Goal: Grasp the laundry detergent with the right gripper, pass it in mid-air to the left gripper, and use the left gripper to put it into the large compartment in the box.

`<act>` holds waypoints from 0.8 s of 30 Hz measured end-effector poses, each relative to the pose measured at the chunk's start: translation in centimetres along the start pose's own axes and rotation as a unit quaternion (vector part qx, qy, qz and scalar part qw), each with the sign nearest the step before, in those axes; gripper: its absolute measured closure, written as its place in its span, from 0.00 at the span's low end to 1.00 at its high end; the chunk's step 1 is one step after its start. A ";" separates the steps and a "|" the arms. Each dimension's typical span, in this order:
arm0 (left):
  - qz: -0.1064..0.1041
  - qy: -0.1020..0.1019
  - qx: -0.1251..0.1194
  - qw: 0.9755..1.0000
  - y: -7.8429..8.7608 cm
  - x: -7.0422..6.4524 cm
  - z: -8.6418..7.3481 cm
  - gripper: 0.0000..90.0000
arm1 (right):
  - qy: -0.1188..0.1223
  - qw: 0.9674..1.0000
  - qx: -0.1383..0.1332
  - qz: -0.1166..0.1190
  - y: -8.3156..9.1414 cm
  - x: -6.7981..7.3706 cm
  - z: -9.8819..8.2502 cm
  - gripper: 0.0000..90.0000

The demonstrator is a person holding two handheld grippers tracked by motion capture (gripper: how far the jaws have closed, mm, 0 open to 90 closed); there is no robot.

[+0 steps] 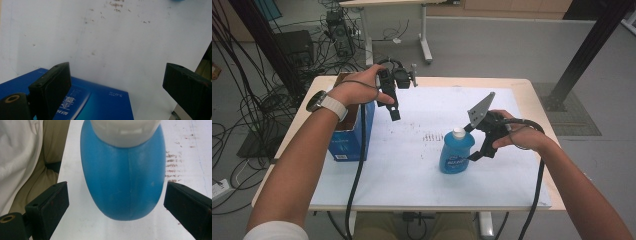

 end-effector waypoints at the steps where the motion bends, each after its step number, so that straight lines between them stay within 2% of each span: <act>1: 0.000 0.000 0.000 1.000 0.0 0.0 0.0 0.10 | 0.000 1.000 0.000 0.000 0.0 0.0 0.0 0.06; 10: -0.002 -0.002 0.001 1.000 -0.2 -0.1 0.1 0.10 | -0.013 1.000 -0.013 -0.001 -0.5 0.2 -0.4 0.07; 24: -0.005 0.001 0.002 1.000 -0.4 -0.1 -0.1 0.10 | -0.015 0.999 -0.031 -0.001 -1.5 0.2 -0.9 0.07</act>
Point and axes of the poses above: each handheld gripper's, and its own axes: y roughly backward along the jaws, z roughly out of its top, x roughly to its left, the point moved 3 cm from there along -y, roughly forward along the jaws, and after that the axes turned 5 degrees about x, right-handed, at the moved point
